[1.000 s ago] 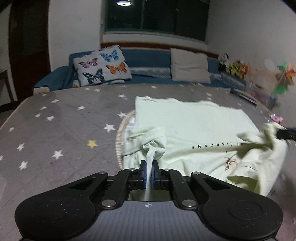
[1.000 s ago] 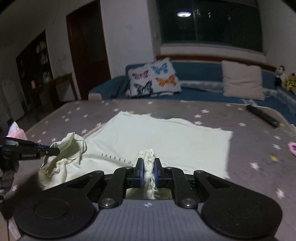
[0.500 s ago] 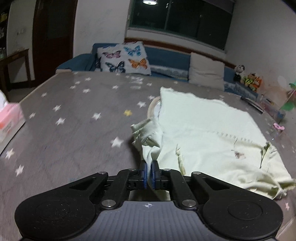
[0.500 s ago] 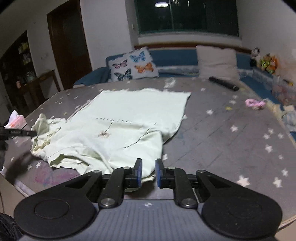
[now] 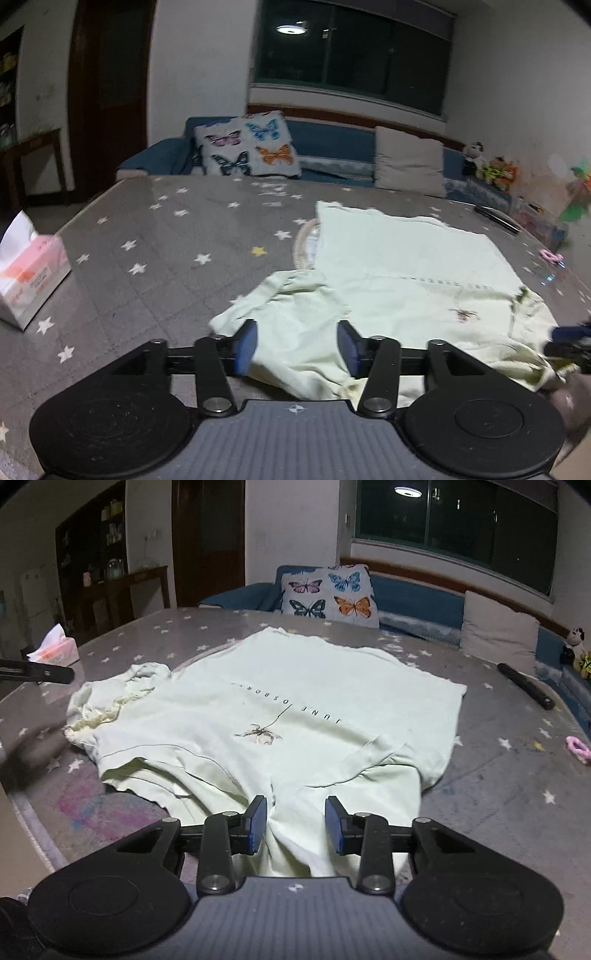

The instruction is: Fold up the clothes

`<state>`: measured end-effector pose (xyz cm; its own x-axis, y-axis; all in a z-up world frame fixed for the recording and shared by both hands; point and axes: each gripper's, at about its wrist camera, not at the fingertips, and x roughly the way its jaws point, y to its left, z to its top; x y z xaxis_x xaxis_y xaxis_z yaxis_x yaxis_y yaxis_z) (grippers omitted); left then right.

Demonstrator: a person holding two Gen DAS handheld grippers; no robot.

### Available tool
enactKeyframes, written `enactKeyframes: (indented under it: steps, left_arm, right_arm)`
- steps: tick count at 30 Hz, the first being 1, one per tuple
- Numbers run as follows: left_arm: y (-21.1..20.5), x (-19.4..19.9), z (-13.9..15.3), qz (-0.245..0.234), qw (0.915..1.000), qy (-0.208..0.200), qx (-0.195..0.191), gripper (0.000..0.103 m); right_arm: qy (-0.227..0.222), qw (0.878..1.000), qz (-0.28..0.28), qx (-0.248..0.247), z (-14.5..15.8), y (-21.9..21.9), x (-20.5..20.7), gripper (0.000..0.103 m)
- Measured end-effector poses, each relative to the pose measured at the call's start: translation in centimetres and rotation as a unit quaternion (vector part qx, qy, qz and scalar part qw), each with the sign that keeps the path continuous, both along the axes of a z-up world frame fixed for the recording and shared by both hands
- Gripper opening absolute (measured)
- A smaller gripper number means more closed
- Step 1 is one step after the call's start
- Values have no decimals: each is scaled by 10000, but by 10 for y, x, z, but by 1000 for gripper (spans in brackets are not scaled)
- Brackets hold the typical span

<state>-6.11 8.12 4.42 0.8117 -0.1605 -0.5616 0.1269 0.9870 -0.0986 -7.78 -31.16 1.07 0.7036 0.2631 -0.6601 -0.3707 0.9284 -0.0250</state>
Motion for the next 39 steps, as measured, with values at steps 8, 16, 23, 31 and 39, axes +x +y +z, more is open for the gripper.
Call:
enactKeyframes:
  steps: [8, 16, 23, 31, 39]
  left_arm:
    - [-58, -6, -19, -1192, 9925, 166, 198, 60]
    - [-97, -5, -34, -1915, 9805, 214, 388, 53]
    - [-104, -2, -46, -2043, 9765, 344, 598, 44]
    - [-103, -3, -49, -2056, 9750, 374, 751, 19]
    - [-93, -13, -30, -2019, 9769, 87, 698, 6]
  right_arm:
    - [-13, 9997, -256, -19, -12, 0, 4, 2]
    - [-753, 9841, -1587, 260, 31, -69, -39, 1]
    - [-452, 9609, -2731, 44, 16, -115, -68, 3]
    - [-475, 9898, -1308, 318, 26, -75, -68, 16]
    - [-153, 9982, 404, 411, 22, -4, -52, 28]
